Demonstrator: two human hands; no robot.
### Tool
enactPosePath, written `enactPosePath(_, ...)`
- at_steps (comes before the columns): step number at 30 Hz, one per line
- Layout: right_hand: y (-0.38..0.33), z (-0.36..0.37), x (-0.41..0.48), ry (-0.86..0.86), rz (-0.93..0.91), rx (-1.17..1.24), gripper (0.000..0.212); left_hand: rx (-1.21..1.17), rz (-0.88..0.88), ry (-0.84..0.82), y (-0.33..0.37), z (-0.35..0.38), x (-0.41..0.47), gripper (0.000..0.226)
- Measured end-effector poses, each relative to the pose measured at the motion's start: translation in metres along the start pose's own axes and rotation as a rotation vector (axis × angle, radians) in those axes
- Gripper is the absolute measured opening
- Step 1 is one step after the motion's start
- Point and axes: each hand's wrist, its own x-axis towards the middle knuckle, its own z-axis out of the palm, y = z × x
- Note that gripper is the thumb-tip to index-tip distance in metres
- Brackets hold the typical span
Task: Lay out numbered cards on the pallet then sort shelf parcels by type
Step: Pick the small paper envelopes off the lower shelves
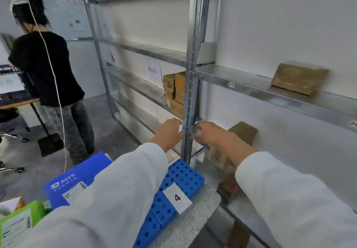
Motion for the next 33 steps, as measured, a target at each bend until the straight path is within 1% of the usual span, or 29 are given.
enactPosePath(3,0.014,-0.017,-0.052,0.079,0.026,0.006,0.053,0.002,0.098,-0.002,0.052,-0.003,-0.014,0.038)
enactPosePath(5,0.027,-0.022,-0.089,0.124,0.067,0.008,0.056,-0.003,0.16,-0.018,0.081,0.003,-0.028,0.04)
enactPosePath(6,0.036,-0.022,-0.107,0.134,0.092,0.011,0.053,-0.012,0.182,-0.029,0.095,0.008,-0.039,0.041)
enactPosePath(9,0.058,-0.017,-0.17,0.116,0.1,0.065,0.029,-0.02,0.248,-0.053,0.128,0.02,-0.075,0.031)
enactPosePath(10,0.063,-0.015,-0.193,0.114,0.108,0.091,0.028,-0.007,0.26,-0.075,0.137,0.023,-0.089,0.028)
enactPosePath(12,0.078,-0.005,-0.239,0.134,0.17,0.109,0.038,0.036,0.292,-0.145,0.156,0.03,-0.12,0.029)
enactPosePath(15,0.103,0.014,-0.298,0.162,0.302,0.107,0.057,0.073,0.345,-0.158,0.182,0.044,-0.149,0.034)
enactPosePath(18,0.123,0.032,-0.354,0.152,0.385,0.129,0.058,0.004,0.385,-0.185,0.212,0.065,-0.183,0.04)
enactPosePath(22,0.147,0.052,-0.42,0.105,0.494,0.136,0.059,-0.02,0.448,-0.285,0.252,0.097,-0.227,0.042)
enactPosePath(28,0.176,0.066,-0.462,0.079,0.604,0.229,0.065,-0.079,0.493,-0.369,0.277,0.136,-0.251,0.042)
enactPosePath(33,0.187,0.091,-0.443,0.053,0.665,0.265,0.059,-0.068,0.532,-0.429,0.276,0.17,-0.231,0.042)
